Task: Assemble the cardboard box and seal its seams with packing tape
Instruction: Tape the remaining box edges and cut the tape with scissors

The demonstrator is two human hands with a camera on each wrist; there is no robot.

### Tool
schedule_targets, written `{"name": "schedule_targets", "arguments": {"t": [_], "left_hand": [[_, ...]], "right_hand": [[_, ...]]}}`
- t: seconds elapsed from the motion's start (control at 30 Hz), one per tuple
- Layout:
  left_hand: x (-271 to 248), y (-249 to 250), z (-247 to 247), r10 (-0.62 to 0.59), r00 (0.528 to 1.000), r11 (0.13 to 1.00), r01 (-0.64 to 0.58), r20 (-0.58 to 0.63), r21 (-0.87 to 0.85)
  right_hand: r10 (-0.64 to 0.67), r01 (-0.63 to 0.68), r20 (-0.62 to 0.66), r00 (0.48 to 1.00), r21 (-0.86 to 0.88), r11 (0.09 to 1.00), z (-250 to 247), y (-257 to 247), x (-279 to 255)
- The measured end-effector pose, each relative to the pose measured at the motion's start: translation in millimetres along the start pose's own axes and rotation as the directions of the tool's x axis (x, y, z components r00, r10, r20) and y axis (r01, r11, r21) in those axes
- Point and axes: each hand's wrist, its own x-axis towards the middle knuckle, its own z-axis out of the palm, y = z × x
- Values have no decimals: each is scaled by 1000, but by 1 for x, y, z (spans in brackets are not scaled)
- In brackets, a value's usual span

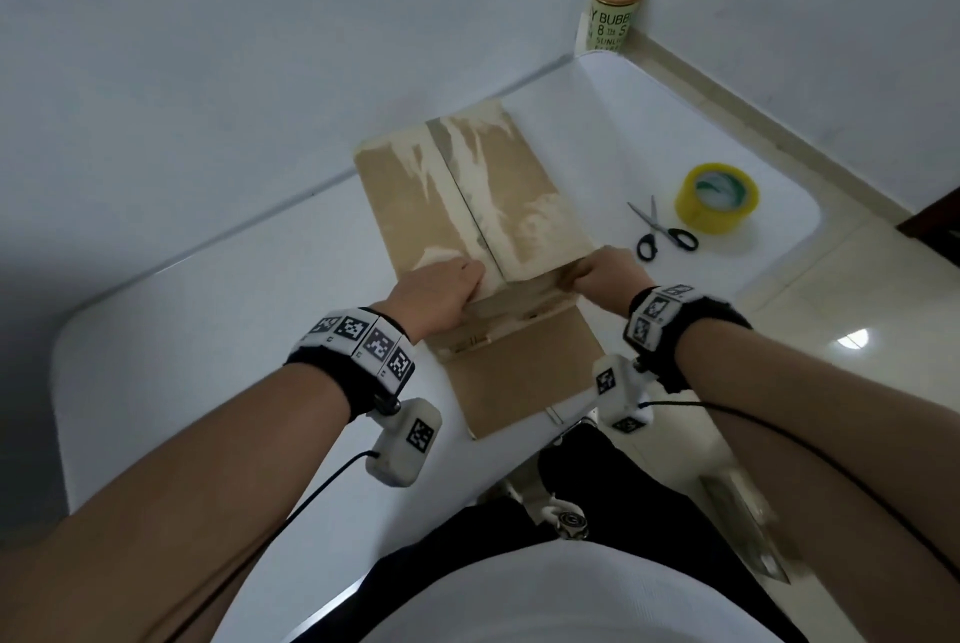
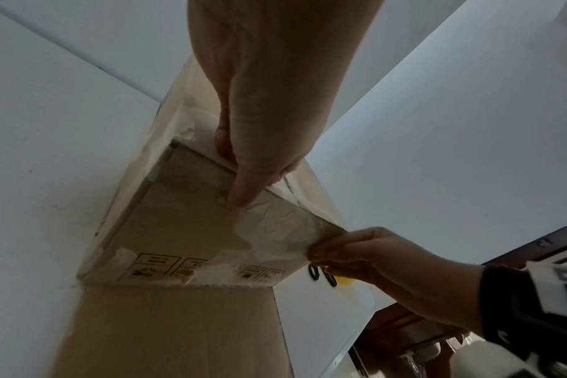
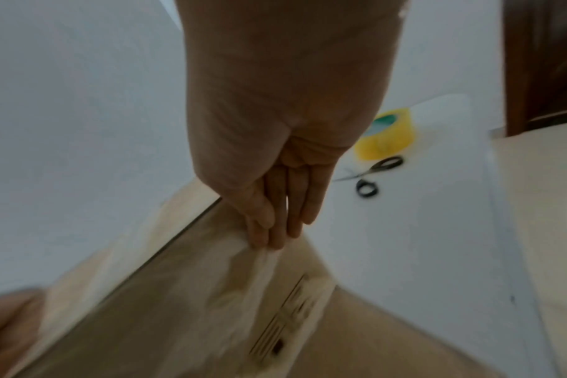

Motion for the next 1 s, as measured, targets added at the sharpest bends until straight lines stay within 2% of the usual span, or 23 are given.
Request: {"name": "schedule_targets", "arguments": {"t": [0.07, 0.1, 0.17, 0.23, 0.3, 0.37, 0.43, 0.5, 0.57, 0.6, 0.7, 0.8, 0.87, 0.93, 1.0], "left_hand": [[4, -1, -2, -11, 999, 1000, 11, 43, 7], [6, -1, -3, -19, 998, 1000, 19, 64, 9], [11, -3, -4, -35, 995, 999, 35, 96, 3], [15, -3, -7, -36, 993, 999, 37, 112, 0], [16, -1, -10, -35, 994, 999, 32, 105, 31], [15, 0, -11, -38, 995, 997, 33, 89, 64], [15, 0, -9, -36, 995, 998, 31, 90, 57], [15, 0, -8, -19, 996, 999, 15, 91, 42], [16, 0, -9, -10, 995, 1000, 7, 95, 30], [16, -1, -9, -12, 995, 1000, 9, 97, 28], [17, -2, -8, -9, 995, 1000, 7, 97, 28], [19, -2, -9, -8, 994, 999, 2, 111, 52], [22, -1, -12, -17, 986, 996, 2, 168, 89], [28, 0, -20, -46, 968, 994, 19, 248, 108], [40, 5, -31, -41, 950, 996, 15, 308, 88]], "right_hand": [[63, -62, -28, 998, 25, 998, -12, 15, 1], [62, -62, 3, 998, 80, 995, -16, 16, -1], [-6, -18, 123, 992, 187, 982, -19, 5, -7], [-104, 29, 242, 965, 294, 955, -16, -18, -12], [-186, 48, 274, 944, 441, 896, -9, -40, -10], [-193, 5, 271, 943, 569, 822, -3, -53, -5], [-111, -117, 278, 954, 687, 718, -2, -56, -2], [-4, -234, 287, 958, 789, 568, -3, -53, -3], [70, -295, 296, 953, 842, 452, -8, -46, 0], [87, -305, 297, 951, 851, 427, -10, -42, 1], [103, -287, 269, 958, 871, 399, -14, -29, 1], [182, -217, 167, 969, 928, 303, -17, -6, 2], [322, -169, 86, 943, 956, 240, -19, 13, 4], [449, -118, 10, 894, 970, 214, -19, 29, 7], [480, -70, -31, 877, 979, 190, -16, 40, 9]]}}
